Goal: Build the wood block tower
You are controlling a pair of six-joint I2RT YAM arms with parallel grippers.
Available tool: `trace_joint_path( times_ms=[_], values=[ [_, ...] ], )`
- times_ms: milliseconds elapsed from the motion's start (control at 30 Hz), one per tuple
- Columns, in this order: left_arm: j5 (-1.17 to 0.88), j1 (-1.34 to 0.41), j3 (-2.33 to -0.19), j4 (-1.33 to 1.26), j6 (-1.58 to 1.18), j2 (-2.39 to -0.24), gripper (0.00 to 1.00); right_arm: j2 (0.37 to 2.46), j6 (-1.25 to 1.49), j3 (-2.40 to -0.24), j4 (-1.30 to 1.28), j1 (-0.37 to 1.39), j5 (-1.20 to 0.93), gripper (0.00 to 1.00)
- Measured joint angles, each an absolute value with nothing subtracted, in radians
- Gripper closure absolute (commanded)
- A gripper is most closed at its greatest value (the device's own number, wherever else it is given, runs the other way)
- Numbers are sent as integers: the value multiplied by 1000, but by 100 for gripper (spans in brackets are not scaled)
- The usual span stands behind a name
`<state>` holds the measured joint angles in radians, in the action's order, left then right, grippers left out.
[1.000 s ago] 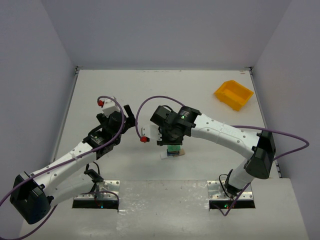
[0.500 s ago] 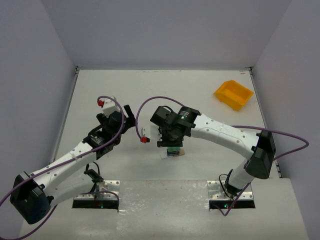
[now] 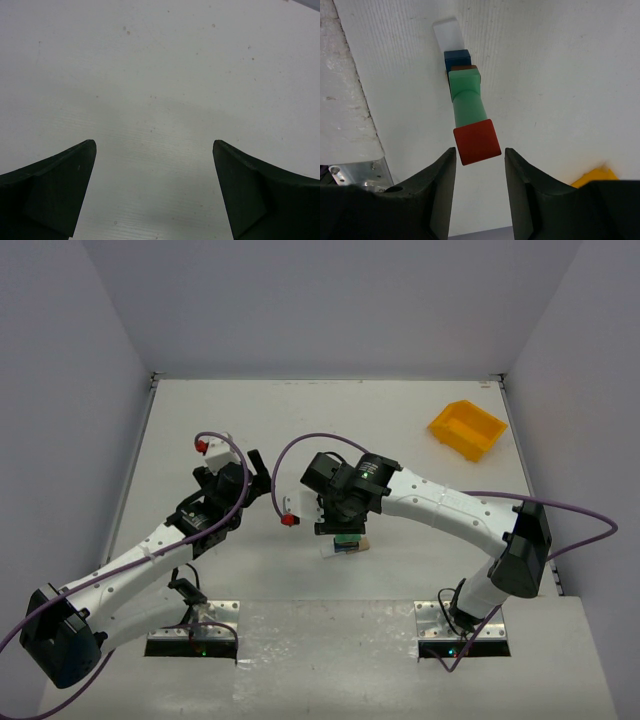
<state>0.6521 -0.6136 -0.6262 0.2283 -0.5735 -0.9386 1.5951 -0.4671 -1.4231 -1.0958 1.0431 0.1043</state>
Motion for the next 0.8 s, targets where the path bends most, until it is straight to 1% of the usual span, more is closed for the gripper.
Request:
trace_joint_path(
  times_ms=[133,500,600,700,733,767,800],
  values=[
    [652,-614,-626,228,-574,-939,0,1595,-467,-1423,-1096,1043,104,60],
    [651,-614,-626,228,-574,-939,0,1595,-466,-1423,-1096,1043,104,59],
    [651,-614,-626,228,-573,-939,0,1595,-466,-1423,-1095,1043,104,51],
    [651,-614,-626,228,-573,-939,0,1595,-463,-1423,-1095,1043,104,47],
    [651,-614,-626,228,-573,-939,0,1595,-463,-1423,-1095,1043,104,43],
    [651,-614,-626,228,-574,-939,0,1595,-463,-1423,-1094,1043,104,34],
    [651,-614,-626,228,-573,-939,0,1595,-464,-1423,-1094,1043,104,19]
  ],
)
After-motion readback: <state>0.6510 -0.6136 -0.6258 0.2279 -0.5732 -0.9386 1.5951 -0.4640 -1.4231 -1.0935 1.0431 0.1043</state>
